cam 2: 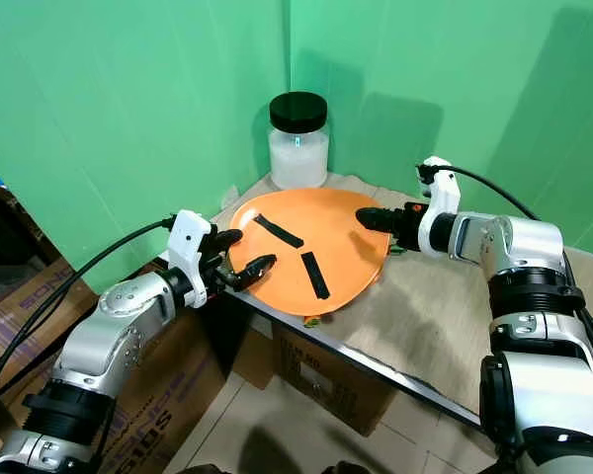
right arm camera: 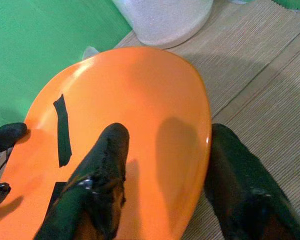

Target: Setting the table

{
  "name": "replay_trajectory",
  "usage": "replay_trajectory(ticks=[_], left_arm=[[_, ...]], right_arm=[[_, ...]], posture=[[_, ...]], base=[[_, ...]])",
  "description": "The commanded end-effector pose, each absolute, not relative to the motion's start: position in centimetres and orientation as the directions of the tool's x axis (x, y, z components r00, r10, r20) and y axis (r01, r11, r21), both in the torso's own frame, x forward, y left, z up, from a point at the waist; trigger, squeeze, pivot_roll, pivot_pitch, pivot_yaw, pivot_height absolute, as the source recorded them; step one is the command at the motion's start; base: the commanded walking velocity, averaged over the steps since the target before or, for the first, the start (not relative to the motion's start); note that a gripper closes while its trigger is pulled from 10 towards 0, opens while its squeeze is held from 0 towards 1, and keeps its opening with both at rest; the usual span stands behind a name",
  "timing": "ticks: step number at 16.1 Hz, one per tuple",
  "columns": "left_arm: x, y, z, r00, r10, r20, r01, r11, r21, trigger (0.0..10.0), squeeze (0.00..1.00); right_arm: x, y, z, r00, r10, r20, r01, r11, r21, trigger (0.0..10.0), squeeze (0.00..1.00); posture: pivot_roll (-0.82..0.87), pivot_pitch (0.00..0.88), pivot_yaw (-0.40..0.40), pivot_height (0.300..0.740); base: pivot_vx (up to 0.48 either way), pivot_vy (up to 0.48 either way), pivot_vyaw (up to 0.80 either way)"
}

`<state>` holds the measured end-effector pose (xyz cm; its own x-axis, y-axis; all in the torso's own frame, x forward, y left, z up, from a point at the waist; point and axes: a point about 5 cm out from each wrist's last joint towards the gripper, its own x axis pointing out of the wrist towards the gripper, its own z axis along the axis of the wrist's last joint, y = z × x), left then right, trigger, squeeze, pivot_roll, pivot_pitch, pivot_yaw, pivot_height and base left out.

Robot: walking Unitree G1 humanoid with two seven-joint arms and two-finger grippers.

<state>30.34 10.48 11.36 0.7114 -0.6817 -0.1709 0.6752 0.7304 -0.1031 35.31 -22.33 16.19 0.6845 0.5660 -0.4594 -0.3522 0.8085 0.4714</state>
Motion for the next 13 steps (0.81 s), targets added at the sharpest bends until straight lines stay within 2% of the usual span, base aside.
replay_trajectory(ticks=[1, 13], left_arm=[[30.58, 10.24, 11.64, 0.700, -0.695, -0.164, 0.690, 0.718, -0.092, 10.0, 0.00], [31.17, 9.92, 12.32, 0.688, -0.711, -0.142, 0.710, 0.701, -0.070, 10.0, 0.00]], right_arm=[[35.27, -21.79, 16.39, 0.675, 0.597, -0.434, -0.380, 0.785, 0.489, 0.0, 0.00], [35.01, -21.10, 16.06, 0.652, 0.624, -0.430, -0.398, 0.765, 0.507, 0.0, 0.00]], posture=[[-0.08, 0.000, 0.047, 0.740], [-0.07, 0.000, 0.048, 0.740]], base=[[0.000, 0.000, 0.00], [0.000, 0.000, 0.00]])
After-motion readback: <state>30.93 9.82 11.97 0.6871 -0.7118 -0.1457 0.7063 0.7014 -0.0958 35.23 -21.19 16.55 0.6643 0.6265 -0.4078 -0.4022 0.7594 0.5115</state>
